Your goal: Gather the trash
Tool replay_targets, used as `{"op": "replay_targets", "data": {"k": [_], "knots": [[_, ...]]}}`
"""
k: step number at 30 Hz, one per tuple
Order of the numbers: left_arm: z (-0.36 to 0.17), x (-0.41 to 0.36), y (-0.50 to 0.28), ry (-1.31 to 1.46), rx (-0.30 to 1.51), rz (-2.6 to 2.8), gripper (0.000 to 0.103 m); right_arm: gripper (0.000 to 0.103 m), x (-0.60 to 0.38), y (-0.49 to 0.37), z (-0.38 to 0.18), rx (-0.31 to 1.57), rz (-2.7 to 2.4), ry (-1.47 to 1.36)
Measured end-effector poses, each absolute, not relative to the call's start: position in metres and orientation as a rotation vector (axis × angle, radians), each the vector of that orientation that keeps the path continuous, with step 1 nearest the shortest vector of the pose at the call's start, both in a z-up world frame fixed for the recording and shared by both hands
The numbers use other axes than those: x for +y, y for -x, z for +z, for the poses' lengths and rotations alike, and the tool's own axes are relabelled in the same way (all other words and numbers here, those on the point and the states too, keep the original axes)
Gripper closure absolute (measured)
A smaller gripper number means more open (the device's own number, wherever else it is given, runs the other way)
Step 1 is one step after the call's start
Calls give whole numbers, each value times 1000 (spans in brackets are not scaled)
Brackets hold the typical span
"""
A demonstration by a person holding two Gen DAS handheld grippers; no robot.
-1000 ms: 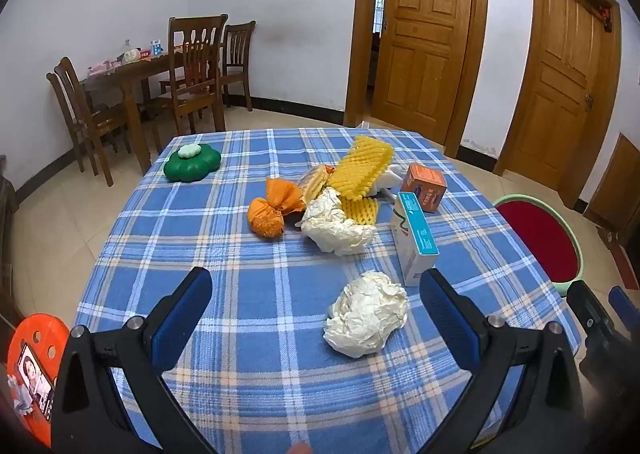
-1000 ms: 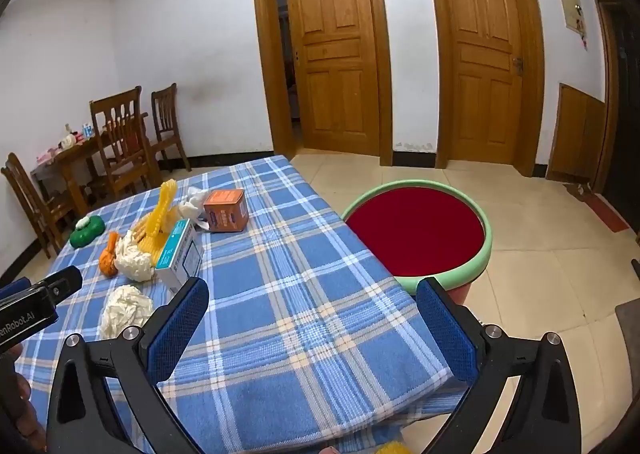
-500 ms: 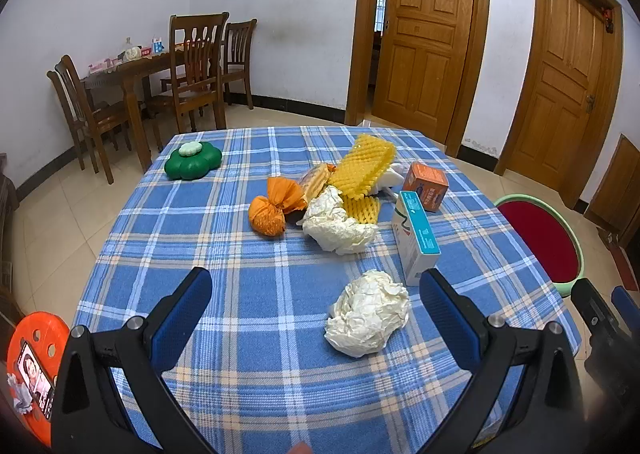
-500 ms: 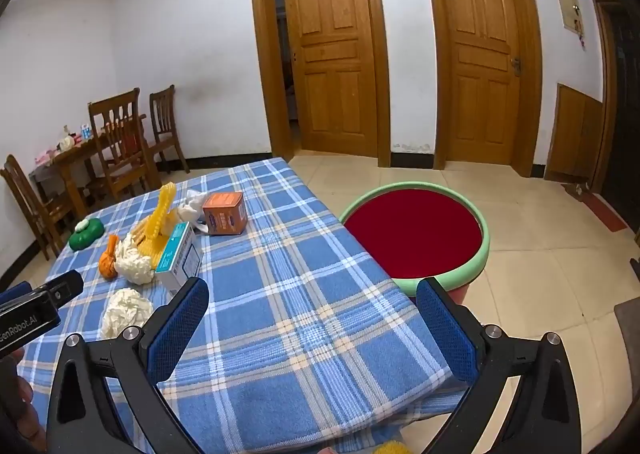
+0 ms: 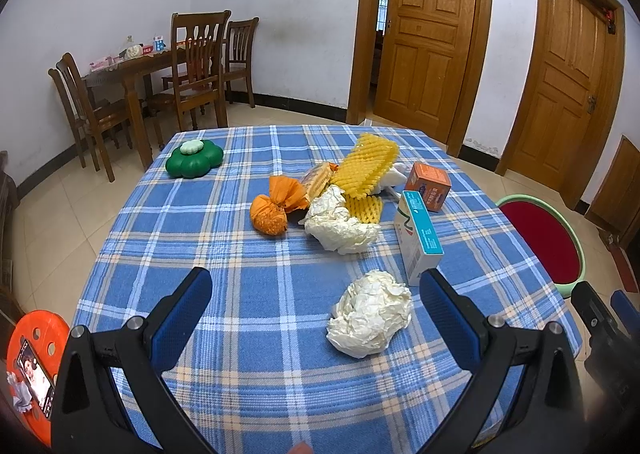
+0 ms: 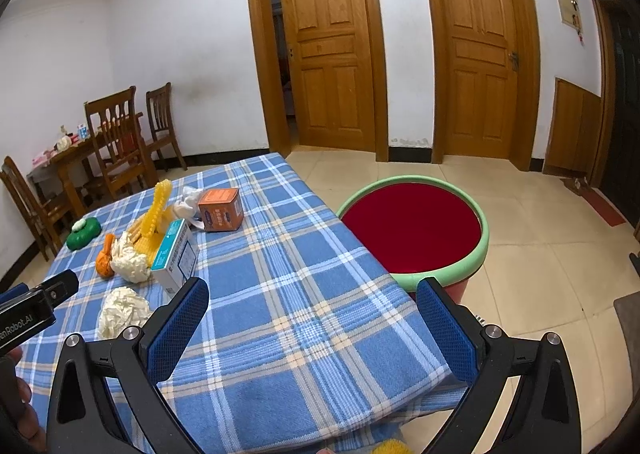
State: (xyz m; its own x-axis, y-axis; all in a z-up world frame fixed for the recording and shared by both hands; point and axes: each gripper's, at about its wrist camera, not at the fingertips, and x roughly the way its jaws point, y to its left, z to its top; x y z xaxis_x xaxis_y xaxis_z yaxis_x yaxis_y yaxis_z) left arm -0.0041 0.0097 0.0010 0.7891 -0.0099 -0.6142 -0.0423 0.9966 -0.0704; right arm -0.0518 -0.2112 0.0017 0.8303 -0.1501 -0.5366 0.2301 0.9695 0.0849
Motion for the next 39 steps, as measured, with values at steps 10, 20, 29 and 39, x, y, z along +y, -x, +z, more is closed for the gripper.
{"op": "replay_targets", "data": {"k": [10,20,29,39], "knots": [[1,10,3,82,663,17,1,0,-211,52,1,557,-202,-149],[1,10,3,83,665,17,1,0,-211,52,0,558,-203,-150],[1,11,3,85,667,16,1,0,-212,53,-1,558,-203,-151],[-5,12,4,89,670,17,1,0,-211,53,-3,564,-206,-156]]}}
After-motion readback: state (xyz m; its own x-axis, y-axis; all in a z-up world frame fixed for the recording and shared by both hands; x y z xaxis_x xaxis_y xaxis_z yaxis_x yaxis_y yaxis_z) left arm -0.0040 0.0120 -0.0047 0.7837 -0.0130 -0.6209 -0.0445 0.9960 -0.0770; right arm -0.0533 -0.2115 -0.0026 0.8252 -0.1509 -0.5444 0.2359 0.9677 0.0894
